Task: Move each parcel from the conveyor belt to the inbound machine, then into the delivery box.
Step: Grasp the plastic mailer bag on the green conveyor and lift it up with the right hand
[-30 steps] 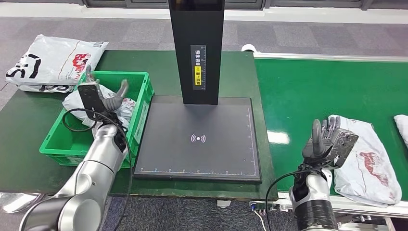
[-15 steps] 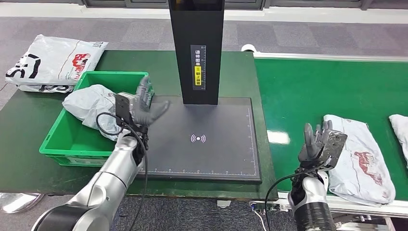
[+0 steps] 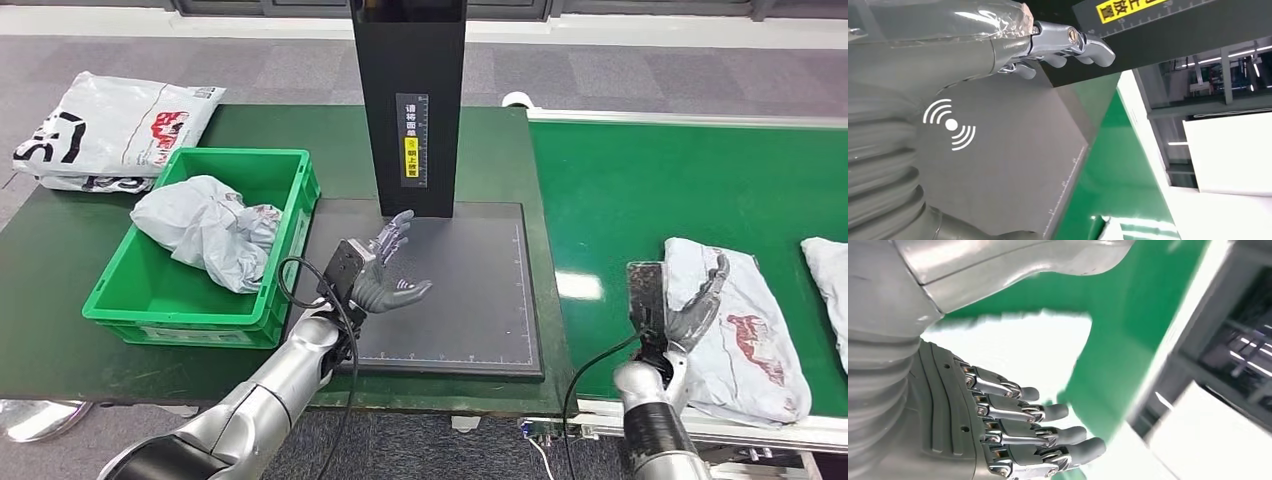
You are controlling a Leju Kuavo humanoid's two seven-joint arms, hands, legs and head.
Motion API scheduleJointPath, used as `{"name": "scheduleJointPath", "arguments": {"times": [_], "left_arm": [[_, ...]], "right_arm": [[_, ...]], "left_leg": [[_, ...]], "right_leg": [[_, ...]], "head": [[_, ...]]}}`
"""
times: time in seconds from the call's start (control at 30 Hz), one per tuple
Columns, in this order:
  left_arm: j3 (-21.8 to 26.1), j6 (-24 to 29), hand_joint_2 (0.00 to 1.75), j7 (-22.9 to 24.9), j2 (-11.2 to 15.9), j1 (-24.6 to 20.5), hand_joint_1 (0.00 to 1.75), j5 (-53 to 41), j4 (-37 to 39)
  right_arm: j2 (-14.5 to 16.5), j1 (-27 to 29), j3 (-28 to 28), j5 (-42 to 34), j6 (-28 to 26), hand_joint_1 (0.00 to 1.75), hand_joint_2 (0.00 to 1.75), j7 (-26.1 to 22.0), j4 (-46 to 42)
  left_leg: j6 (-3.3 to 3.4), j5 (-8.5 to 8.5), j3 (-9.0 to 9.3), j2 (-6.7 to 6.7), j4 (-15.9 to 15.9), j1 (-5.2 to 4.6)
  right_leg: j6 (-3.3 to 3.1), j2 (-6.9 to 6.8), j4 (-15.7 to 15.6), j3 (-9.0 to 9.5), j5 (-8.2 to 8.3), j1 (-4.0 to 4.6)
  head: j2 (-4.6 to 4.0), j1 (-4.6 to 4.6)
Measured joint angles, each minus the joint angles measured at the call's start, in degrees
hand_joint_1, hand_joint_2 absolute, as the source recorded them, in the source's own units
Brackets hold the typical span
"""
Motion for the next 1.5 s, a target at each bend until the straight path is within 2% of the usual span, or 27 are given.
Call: {"name": "scheduleJointPath", "arguments": {"times": [0.13,0.23,0.4,0.57,0.63,0.77,0.87,1.0,1.03,1.13,1.17,1.33,1.5], "left_arm": [[-0.9,2.3,1.75,-0.2,0.0,0.2,0.0,-0.7,0.7],[-1.0,3.0,1.75,-0.1,-0.1,0.2,0.0,-0.8,1.1],[-1.0,3.1,1.75,0.1,-0.6,0.2,0.0,-0.7,1.6],[-1.1,3.1,1.75,0.9,-0.9,-0.1,0.0,-0.7,2.0],[-1.1,3.1,1.75,1.2,-1.2,-0.4,0.0,-0.7,2.2],[-1.1,3.3,1.75,1.4,-2.0,-1.1,0.0,-0.7,2.9],[-1.1,3.2,1.75,1.4,-2.8,-1.7,0.0,-0.8,3.8],[-1.5,2.7,1.75,1.3,-3.5,-2.8,0.0,-0.9,4.8],[-1.6,2.4,1.75,1.2,-3.6,-3.0,0.0,-1.0,4.9],[-1.6,1.8,1.75,1.0,-3.8,-3.4,0.0,-1.3,5.3],[-1.6,1.7,1.75,0.9,-3.8,-3.5,0.0,-1.3,5.4],[-1.6,1.5,1.75,0.8,-3.6,-3.9,0.0,-1.3,5.7],[-1.6,1.6,1.75,0.7,-2.7,-3.9,0.0,-1.3,5.4]], "right_arm": [[-0.7,0.7,-7.6,23.4,-0.6,0.0,1.75,9.7,1.2],[-1.5,1.0,-12.9,34.4,-0.8,0.0,1.75,17.4,2.5],[-2.7,1.2,-17.5,40.6,-0.9,0.0,1.75,23.4,5.0],[-5.2,0.6,-18.6,46.8,0.0,0.0,1.75,32.9,10.2],[-6.4,-0.2,-18.8,48.2,3.3,0.0,1.75,36.8,13.8],[-7.5,-0.8,-18.8,49.8,15.3,0.0,1.75,44.0,19.0],[-7.6,-2.1,-19.5,48.4,24.7,0.0,1.75,44.6,21.5],[-7.8,-3.6,-21.1,46.6,32.5,0.19,1.75,42.3,23.2],[-7.9,-3.7,-21.3,46.3,34.2,0.29,1.75,41.4,23.4],[-8.0,-4.1,-22.0,45.7,37.8,1.46,1.75,39.6,23.7],[-8.0,-4.1,-22.1,45.8,38.0,1.75,1.75,39.3,23.8],[-8.1,-3.9,-22.1,46.5,36.8,1.75,1.75,37.0,23.8],[-7.9,-3.8,-22.1,46.4,31.8,1.75,1.75,35.0,23.8]], "left_leg": [[0.01,0.0,-0.02,-0.03,0.0,0.0],[0.02,-0.02,-0.03,-0.03,0.0,-0.01],[0.05,-0.05,-0.01,0.03,0.0,-0.03],[0.07,-0.04,-0.03,0.01,0.0,-0.03],[0.07,-0.04,-0.02,0.02,0.0,-0.03],[0.07,-0.04,-0.02,0.01,0.0,-0.03],[0.06,-0.09,0.13,0.21,0.0,0.02],[0.19,-0.26,0.52,0.37,0.0,0.15],[0.21,-0.29,0.63,0.4,0.0,0.17],[0.22,-0.32,0.91,0.45,0.0,0.22],[0.23,-0.32,0.97,0.45,0.0,0.23],[0.29,-0.28,1.06,0.41,0.0,0.3],[0.29,-0.29,1.04,0.43,0.0,0.3]], "right_leg": [[0.01,-0.02,0.0,0.0,-0.01,0.0],[0.02,-0.02,0.0,0.0,-0.01,-0.01],[0.02,0.01,0.0,-0.02,-0.01,-0.03],[0.02,-0.03,0.0,-0.01,-0.01,-0.02],[0.03,-0.01,0.0,-0.01,-0.01,-0.02],[0.03,-0.01,0.0,0.01,-0.01,-0.02],[0.03,0.18,-0.1,0.1,-0.01,0.07],[0.12,0.36,-0.2,0.55,-0.07,0.16],[0.14,0.37,-0.3,0.66,-0.09,0.17],[0.18,0.42,-0.4,0.97,-0.09,0.2],[0.2,0.43,-0.4,1.06,-0.08,0.2],[0.33,0.39,-0.5,1.34,0.02,0.25],[0.36,0.4,-0.5,1.34,0.08,0.25]], "head": [[0.0,0.01],[0.0,0.01],[0.0,0.02],[0.0,0.02],[0.0,0.02],[0.0,0.02],[0.0,0.0],[0.0,-0.01],[0.0,-0.01],[0.0,-0.01],[0.0,-0.01],[0.0,0.0],[0.0,-0.01]]}}
